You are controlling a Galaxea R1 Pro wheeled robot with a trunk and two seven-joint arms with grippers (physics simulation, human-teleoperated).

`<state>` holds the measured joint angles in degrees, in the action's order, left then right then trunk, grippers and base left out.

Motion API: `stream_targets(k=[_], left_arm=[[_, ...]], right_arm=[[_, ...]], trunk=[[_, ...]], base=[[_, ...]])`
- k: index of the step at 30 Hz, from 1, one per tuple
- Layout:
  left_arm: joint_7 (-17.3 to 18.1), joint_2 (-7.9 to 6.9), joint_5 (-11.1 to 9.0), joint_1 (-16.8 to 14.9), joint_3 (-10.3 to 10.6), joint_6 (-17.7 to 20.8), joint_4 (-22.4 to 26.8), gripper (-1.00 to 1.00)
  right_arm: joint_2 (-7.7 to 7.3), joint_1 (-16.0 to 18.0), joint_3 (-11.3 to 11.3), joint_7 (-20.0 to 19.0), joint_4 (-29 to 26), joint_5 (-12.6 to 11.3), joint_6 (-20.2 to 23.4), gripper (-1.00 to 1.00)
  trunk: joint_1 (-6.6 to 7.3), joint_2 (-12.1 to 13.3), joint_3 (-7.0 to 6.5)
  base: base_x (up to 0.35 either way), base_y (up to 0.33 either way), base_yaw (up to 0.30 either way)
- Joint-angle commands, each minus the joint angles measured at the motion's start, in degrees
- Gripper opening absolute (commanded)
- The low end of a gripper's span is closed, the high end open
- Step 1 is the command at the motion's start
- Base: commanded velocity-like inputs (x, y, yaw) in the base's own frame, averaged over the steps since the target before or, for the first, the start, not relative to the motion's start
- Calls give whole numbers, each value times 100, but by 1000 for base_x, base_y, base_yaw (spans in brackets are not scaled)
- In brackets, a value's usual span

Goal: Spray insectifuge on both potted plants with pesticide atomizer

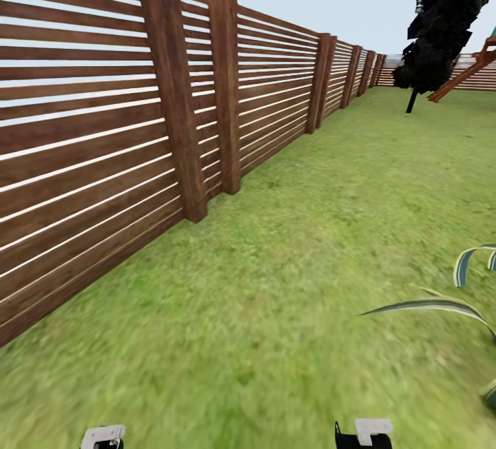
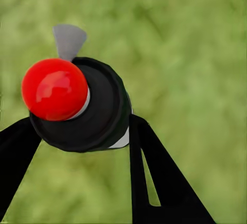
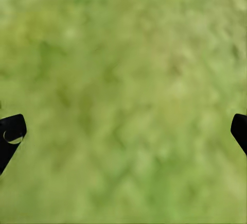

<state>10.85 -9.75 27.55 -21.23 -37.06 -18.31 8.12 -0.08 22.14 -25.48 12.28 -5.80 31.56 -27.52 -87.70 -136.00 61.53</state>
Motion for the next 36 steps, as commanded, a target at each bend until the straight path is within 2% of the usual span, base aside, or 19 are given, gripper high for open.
stream_targets(k=[1,14,36], left_arm=[[31,0,31,-4,-52,-15,-3,-100],[31,0,27,5,-47,-15,-4,-100],[31,53,22,3,-56,-10,-3,-100]], right_arm=[[0,3,-26,35,9,61,-16,100],[17,5,-22,49,11,61,-16,100],[26,3,-19,37,14,61,-16,100]], trunk=[[-2,-2,5],[-2,-2,5],[-2,-2,5]], base=[[331,94,0],[335,45,-9],[330,147,-253]])
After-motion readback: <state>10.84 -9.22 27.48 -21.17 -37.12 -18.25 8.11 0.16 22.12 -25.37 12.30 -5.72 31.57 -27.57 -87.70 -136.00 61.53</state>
